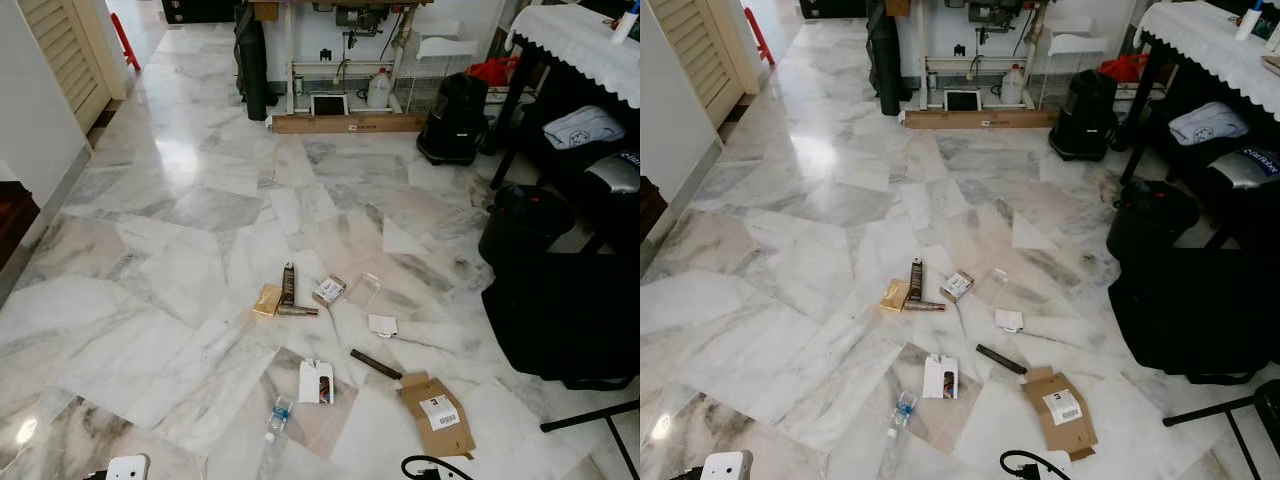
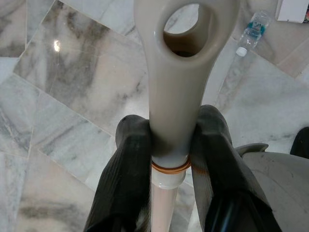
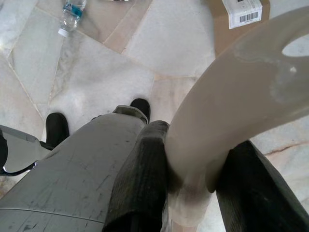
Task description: Sweep floor
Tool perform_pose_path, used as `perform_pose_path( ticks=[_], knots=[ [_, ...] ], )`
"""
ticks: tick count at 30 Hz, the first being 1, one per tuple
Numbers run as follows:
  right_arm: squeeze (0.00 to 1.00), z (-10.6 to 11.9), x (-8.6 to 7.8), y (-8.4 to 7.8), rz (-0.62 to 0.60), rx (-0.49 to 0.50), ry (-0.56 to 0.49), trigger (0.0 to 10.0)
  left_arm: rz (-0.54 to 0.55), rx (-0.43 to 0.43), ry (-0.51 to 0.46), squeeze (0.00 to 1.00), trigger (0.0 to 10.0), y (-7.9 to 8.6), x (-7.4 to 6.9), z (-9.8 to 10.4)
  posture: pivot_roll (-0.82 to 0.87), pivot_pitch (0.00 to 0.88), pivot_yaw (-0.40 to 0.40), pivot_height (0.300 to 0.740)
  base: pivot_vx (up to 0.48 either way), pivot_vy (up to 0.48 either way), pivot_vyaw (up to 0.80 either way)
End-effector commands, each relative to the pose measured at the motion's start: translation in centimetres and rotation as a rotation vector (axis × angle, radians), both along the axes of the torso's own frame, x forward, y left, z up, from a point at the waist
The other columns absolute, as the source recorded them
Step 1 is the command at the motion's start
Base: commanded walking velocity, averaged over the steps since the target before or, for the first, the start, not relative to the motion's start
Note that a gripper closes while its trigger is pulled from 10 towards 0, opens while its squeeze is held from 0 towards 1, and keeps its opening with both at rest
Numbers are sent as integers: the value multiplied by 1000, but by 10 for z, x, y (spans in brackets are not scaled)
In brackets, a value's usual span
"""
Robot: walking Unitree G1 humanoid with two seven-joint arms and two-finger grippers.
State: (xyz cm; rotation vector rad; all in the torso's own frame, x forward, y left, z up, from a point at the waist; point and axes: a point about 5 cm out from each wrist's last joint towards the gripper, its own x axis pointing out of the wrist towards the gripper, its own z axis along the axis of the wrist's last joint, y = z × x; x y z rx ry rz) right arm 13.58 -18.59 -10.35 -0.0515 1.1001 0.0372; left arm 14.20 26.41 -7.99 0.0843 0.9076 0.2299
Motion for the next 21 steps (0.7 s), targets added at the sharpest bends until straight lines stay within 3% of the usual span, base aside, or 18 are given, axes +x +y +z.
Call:
perform_pose_path(
  ticks=[1,14,21],
  knots=[
    [0,-2,-5,3,-16,25,15,10000,32,-13,38,0,10000,-1,-11,-5,53,73,-11,740,0,0,0],
    [0,-3,-7,4,4,22,17,10000,24,-16,52,0,10000,-2,-12,-6,48,61,-12,740,0,0,0],
    [0,-3,-11,-2,-2,17,22,10000,30,-18,55,0,10000,-2,-13,-6,45,64,-13,740,0,255,0]
  ],
)
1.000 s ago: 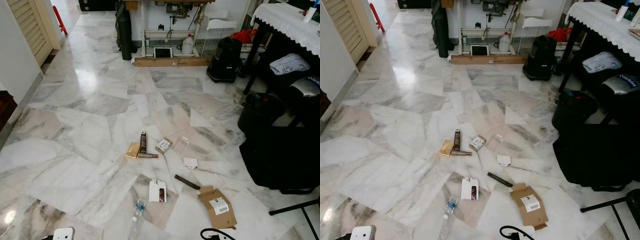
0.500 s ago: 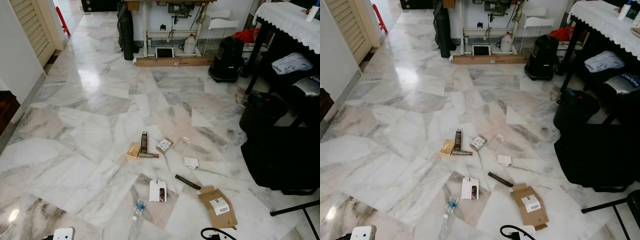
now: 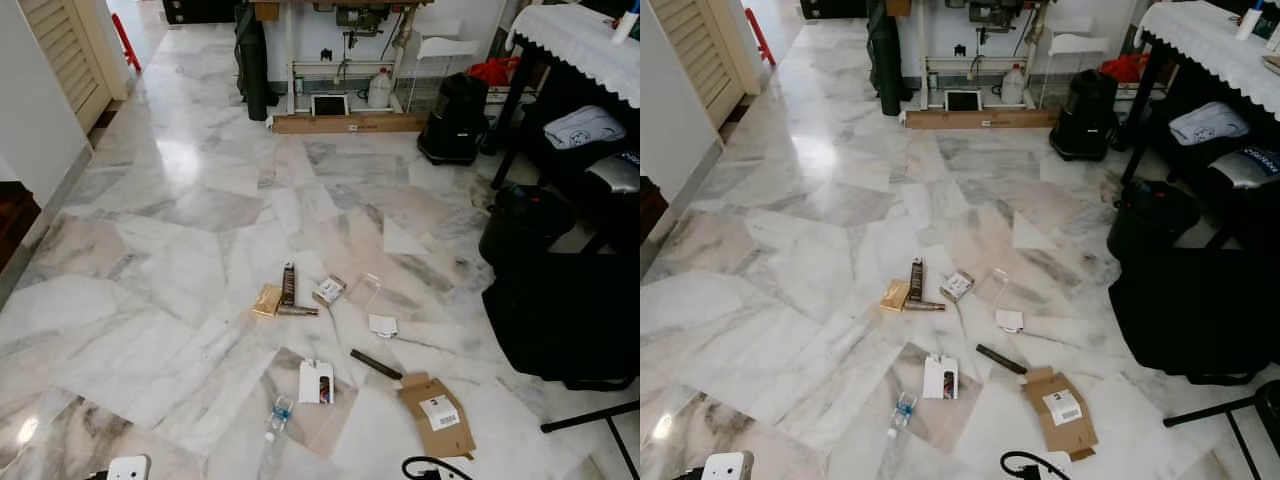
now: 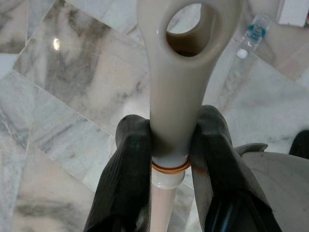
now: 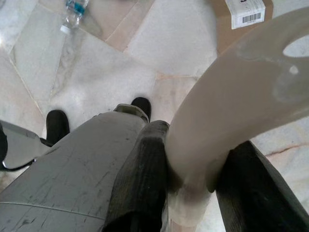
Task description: Sweep floor
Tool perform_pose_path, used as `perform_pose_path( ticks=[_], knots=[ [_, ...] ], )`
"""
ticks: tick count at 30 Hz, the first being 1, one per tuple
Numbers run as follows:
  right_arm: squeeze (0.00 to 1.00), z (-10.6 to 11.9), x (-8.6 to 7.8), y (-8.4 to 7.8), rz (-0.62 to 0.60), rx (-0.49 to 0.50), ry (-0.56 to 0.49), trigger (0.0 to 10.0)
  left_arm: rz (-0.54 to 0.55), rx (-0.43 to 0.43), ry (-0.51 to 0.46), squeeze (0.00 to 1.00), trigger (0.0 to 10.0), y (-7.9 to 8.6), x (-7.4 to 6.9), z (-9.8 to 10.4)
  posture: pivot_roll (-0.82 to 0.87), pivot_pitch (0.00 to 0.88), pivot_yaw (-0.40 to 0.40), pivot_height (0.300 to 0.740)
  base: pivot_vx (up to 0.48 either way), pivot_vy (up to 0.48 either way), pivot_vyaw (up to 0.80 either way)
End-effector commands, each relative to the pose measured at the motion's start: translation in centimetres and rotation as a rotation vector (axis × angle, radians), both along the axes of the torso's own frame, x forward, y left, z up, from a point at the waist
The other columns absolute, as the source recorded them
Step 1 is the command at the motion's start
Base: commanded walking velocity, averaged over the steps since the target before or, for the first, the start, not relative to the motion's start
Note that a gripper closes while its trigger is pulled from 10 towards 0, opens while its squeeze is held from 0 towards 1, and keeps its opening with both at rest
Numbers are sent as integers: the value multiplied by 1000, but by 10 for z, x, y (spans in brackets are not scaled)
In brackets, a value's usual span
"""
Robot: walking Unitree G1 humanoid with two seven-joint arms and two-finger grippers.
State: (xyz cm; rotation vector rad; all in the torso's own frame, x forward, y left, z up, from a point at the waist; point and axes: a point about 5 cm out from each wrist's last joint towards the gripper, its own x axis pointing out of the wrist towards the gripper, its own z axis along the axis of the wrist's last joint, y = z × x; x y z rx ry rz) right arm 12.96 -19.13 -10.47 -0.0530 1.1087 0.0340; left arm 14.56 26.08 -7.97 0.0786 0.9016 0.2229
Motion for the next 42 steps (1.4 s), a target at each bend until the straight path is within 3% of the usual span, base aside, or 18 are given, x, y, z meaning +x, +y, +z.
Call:
perform_pose_path(
  ticks=[1,20,30,36,42],
  knots=[
    [0,-2,-4,3,0,20,13,10000,34,-12,62,0,10000,1,-16,-7,44,69,-15,740,0,266,0],
    [0,-2,0,13,5,34,8,10000,27,-10,58,0,10000,0,-15,-6,44,76,-13,740,0,47,0],
    [0,-2,-3,12,8,33,11,10000,18,-15,45,0,10000,-3,-10,-6,45,62,-11,740,0,156,0],
    [0,-2,-1,12,10,32,8,10000,15,-13,45,0,10000,-3,-10,-5,46,56,-10,740,0,480,0],
    [0,-1,0,13,10,34,6,10000,5,-5,43,0,10000,-2,-9,-5,48,60,-9,740,0,0,0]
  ],
)
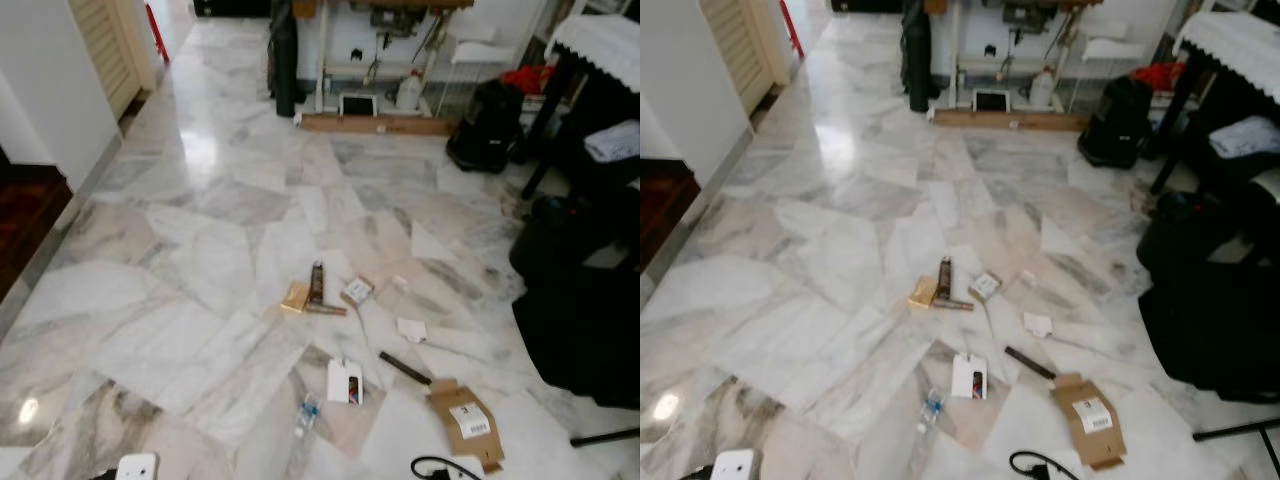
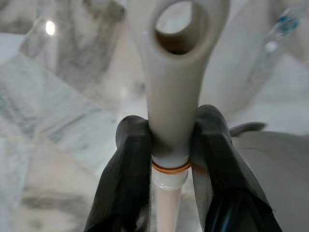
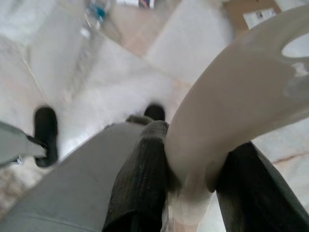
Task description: Sweep floor
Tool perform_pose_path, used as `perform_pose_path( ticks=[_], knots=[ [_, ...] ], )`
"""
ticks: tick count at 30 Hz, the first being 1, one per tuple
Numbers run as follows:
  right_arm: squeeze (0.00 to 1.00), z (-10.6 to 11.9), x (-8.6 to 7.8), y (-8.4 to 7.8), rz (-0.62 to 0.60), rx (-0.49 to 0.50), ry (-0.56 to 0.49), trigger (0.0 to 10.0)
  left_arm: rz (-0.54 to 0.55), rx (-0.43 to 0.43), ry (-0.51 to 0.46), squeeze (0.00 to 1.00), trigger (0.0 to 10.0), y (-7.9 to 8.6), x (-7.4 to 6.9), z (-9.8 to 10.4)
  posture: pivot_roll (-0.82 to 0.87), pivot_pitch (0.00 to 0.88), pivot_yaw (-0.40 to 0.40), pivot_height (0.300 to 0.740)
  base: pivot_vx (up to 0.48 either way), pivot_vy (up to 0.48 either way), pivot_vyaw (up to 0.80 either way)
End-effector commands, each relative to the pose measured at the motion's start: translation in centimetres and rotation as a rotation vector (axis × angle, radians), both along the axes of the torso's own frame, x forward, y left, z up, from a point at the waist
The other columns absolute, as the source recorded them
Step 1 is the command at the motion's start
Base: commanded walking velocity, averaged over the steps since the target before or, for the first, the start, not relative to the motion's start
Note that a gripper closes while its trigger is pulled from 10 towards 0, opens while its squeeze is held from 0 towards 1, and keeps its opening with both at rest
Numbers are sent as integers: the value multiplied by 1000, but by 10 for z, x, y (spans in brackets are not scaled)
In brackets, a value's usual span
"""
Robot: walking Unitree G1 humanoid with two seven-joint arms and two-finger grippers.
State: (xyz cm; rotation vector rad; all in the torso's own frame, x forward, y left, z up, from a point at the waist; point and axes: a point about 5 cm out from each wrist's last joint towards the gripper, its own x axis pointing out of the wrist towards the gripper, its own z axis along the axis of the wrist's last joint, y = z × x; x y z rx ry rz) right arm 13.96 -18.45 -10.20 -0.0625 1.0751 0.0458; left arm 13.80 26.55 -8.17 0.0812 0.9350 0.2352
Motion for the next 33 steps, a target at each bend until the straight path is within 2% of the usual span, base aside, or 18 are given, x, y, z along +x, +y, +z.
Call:
perform_pose_path(
  ticks=[1,15,21,25,27,29,33],
  knots=[
    [0,-4,-9,7,-5,35,40,10000,-6,-9,10,0,10000,-6,-1,-3,48,63,-9,740,0,0,0],
    [0,-3,-8,2,-16,20,22,10000,-14,-15,-2,0,10000,-8,0,-3,44,71,-8,740,0,0,0],
    [0,4,10,-3,-50,10,-45,10000,-23,-17,-4,0,10000,-11,-1,-3,42,72,-12,740,0,0,0],
    [0,9,25,9,-50,14,-91,10000,-10,-26,-30,0,10000,-11,1,-2,44,71,-15,740,0,0,0],
    [0,10,27,8,-49,7,-96,10000,-10,-27,-33,0,10000,-10,-1,-2,47,71,-18,740,0,0,0],
    [0,9,25,2,-50,-7,-85,10000,-18,-37,-40,0,10000,-9,-5,-3,49,72,-19,740,0,0,0],
    [0,4,10,-12,-50,-39,-15,10000,-64,-58,-25,0,10000,-11,-19,-6,52,78,-16,740,0,0,0]
  ],
)
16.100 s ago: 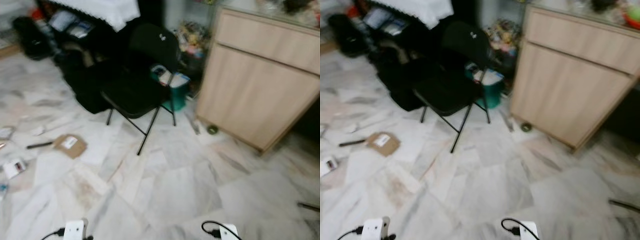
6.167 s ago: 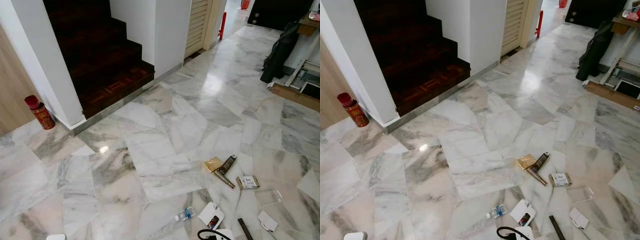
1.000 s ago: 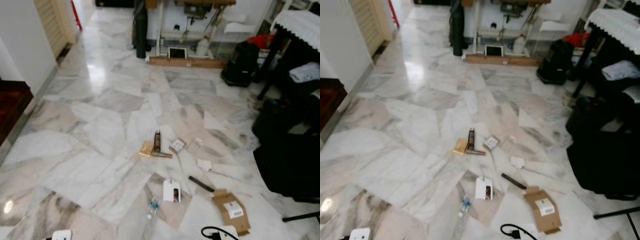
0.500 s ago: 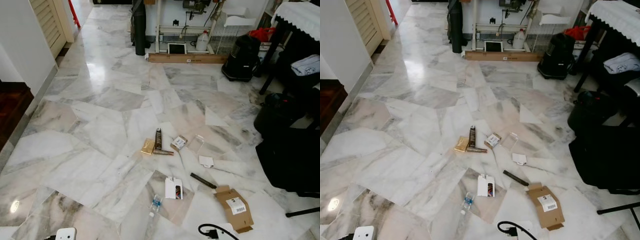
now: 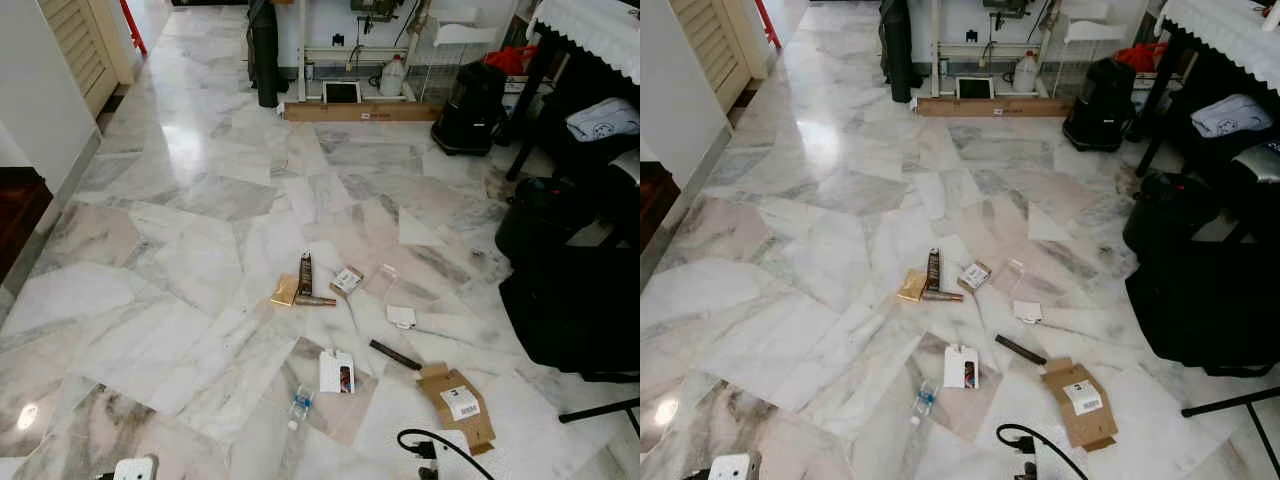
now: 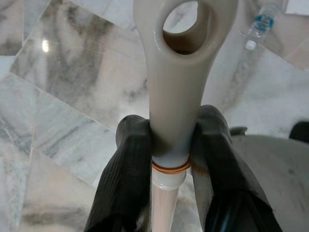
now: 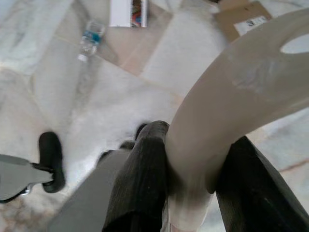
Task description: Sweep floor
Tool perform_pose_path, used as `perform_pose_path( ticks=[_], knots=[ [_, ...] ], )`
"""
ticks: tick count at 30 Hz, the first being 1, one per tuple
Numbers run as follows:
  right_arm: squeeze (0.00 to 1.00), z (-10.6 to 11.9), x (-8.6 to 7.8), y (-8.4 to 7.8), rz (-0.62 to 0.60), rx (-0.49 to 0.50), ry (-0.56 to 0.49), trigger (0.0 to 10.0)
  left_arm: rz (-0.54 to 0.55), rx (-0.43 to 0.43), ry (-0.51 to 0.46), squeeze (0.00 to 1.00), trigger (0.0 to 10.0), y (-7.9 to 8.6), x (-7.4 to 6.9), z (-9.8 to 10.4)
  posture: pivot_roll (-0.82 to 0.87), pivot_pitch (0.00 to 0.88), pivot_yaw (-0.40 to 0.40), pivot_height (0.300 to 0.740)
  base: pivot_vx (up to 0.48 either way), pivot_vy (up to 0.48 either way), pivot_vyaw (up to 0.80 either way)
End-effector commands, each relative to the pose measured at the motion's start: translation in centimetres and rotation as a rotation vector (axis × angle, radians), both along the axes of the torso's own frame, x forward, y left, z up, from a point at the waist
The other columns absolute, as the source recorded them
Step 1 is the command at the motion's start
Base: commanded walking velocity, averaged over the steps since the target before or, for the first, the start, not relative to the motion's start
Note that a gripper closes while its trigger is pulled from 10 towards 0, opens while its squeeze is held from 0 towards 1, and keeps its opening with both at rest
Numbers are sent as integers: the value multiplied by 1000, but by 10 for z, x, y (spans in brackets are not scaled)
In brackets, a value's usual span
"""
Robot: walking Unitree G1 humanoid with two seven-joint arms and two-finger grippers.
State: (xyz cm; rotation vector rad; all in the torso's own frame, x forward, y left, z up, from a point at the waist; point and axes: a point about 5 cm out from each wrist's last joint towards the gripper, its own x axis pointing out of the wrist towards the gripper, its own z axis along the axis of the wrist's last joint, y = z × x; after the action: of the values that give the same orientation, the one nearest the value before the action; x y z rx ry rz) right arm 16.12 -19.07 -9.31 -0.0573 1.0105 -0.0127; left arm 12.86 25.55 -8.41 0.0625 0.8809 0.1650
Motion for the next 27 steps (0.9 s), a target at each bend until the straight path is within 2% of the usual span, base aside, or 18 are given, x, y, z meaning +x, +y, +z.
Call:
perform_pose_path(
  ticks=[1,4,8,12,13,14,17,18,19,22,23,24,27],
  knots=[
    [0,-8,-22,-10,-1,-22,101,10000,-13,-26,58,0,10000,-1,-19,-6,48,84,-13,740,0,0,0],
    [0,-12,-34,-13,2,-28,153,10000,-11,-25,86,0,10000,1,-30,-9,46,84,-13,740,0,0,0],
    [0,-12,-39,-17,1,-61,160,10000,5,25,99,0,10000,9,-40,-8,50,82,-14,740,0,0,0],
    [0,-5,-25,-29,3,-145,103,10000,27,85,63,0,10000,22,-41,-2,48,78,-14,740,0,0,0],
    [0,1,-14,-38,37,-223,52,10000,29,137,43,0,10000,30,-38,3,54,80,-14,740,0,0,0],
    [0,3,-11,-40,49,-244,38,10000,30,150,38,0,10000,32,-38,4,54,80,-14,740,0,0,0],
    [0,24,22,-47,105,-325,-115,10000,36,216,-43,0,10000,45,-27,17,54,80,-14,740,0,0,0],
    [0,32,32,-47,117,-344,-169,10000,43,239,-89,0,10000,48,-21,24,55,80,-15,740,0,0,0],
    [0,48,46,-45,142,-380,-256,10000,61,274,-172,0,10000,53,-10,40,54,82,-17,740,0,0,0],
    [0,61,56,-40,158,-401,-323,10000,61,319,-237,0,10000,55,-2,57,59,83,-18,740,0,0,0],
    [0,72,64,-34,155,-399,-383,10000,65,356,-293,0,10000,54,7,70,62,87,-19,740,0,0,0],
    [0,72,64,-34,155,-399,-383,10000,65,356,-293,0,10000,54,7,70,62,87,-19,740,0,0,0],
    [0,94,77,-22,180,-412,-496,10000,81,418,-405,0,10000,50,25,95,66,90,-22,740,0,0,0]
  ],
)
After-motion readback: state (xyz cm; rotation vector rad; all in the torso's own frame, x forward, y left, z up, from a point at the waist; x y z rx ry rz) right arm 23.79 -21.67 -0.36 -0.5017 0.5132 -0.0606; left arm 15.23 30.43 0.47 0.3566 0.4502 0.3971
